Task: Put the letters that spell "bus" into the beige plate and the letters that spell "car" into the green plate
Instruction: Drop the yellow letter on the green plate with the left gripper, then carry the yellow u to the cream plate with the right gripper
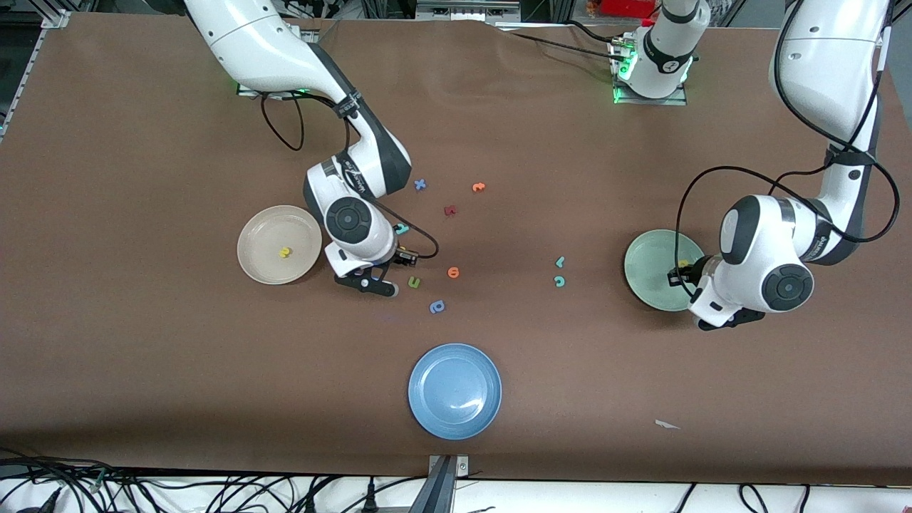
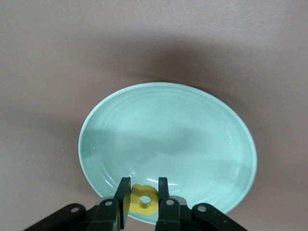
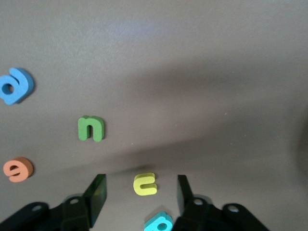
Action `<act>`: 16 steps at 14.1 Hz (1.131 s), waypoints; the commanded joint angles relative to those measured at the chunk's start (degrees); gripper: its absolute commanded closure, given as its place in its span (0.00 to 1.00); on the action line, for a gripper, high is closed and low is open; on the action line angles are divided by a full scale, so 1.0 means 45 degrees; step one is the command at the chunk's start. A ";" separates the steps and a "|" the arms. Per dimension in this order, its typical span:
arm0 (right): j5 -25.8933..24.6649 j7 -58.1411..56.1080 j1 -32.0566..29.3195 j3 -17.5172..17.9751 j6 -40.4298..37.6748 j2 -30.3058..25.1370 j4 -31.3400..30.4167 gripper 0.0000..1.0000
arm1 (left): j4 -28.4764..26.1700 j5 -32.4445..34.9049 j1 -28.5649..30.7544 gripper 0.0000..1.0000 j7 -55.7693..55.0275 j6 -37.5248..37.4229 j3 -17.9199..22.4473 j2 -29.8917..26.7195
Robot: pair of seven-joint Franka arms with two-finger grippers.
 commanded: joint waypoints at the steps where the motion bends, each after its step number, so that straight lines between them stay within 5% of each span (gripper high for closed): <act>1: -0.0282 -0.0175 0.0136 -0.0030 0.0043 0.0330 0.0230 0.38 | 0.0020 0.0340 0.0171 0.87 0.0220 0.0075 -0.0101 0.0256; 4: -0.0302 -0.0390 0.0157 -0.0030 0.0062 0.0565 0.0152 0.42 | 0.0020 0.0321 0.0289 0.81 0.0220 0.0076 -0.0121 0.0257; 9: -0.0263 -0.0430 0.0351 -0.0030 0.0297 0.0702 -0.0043 0.47 | 0.0195 0.0125 0.0289 0.22 0.0201 0.0076 -0.0141 0.0140; 13: -0.0282 -0.0430 0.0488 -0.0030 0.0297 0.0702 -0.0258 0.50 | 0.0254 0.0106 0.0212 0.00 0.0181 0.0056 -0.0218 0.0062; 16: -0.0302 -0.0430 0.0528 -0.0030 0.0316 0.0683 -0.0395 0.62 | 0.0254 0.0106 0.0211 0.00 0.0162 0.0037 -0.0627 -0.0308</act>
